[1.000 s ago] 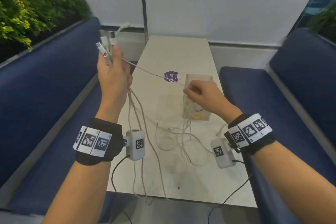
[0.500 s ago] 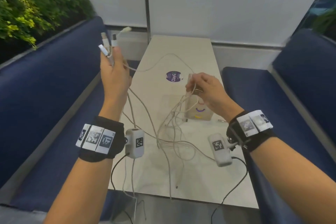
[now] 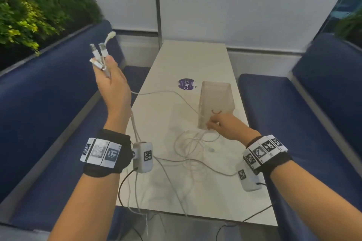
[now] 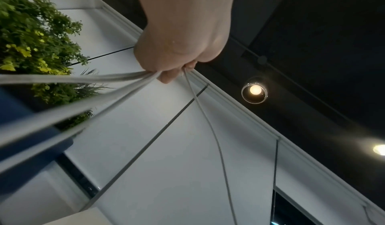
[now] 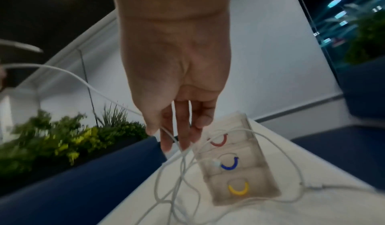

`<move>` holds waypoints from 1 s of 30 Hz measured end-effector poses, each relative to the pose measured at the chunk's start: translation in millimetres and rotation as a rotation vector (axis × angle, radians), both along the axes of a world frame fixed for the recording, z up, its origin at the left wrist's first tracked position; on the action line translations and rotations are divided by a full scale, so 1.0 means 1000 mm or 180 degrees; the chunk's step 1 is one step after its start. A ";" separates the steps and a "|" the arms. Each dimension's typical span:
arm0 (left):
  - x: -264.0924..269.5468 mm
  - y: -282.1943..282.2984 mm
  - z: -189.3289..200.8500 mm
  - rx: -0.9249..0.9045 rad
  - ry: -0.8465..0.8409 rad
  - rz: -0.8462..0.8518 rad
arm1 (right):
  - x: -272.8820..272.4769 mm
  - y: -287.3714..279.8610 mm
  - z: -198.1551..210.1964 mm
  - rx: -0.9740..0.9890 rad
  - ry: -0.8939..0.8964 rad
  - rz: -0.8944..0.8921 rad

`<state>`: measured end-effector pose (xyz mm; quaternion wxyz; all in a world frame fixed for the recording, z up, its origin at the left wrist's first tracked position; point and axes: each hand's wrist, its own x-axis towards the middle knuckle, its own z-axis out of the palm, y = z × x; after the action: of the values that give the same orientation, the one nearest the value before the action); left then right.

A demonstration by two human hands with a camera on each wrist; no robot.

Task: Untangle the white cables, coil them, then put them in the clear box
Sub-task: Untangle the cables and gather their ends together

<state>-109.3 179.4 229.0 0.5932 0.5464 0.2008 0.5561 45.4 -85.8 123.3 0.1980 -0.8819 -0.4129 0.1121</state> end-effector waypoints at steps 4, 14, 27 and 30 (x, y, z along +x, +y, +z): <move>-0.010 0.036 0.006 -0.0227 -0.0307 0.0668 | -0.002 -0.010 0.006 0.0458 -0.0162 -0.0033; -0.002 0.002 0.001 -0.0082 0.0200 -0.0157 | -0.013 0.003 -0.009 0.0028 0.0447 -0.0189; 0.007 -0.071 -0.033 0.0566 0.1734 -0.1668 | -0.038 0.028 0.028 0.1940 0.2992 -0.0711; 0.005 -0.047 -0.027 -0.0187 0.1265 -0.1598 | -0.028 0.017 0.024 0.2532 0.3666 -0.1198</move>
<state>-104.2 132.6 202.1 0.6765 0.6594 0.1877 0.2688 17.5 -68.7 147.2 0.7059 -0.6003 -0.0939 0.3641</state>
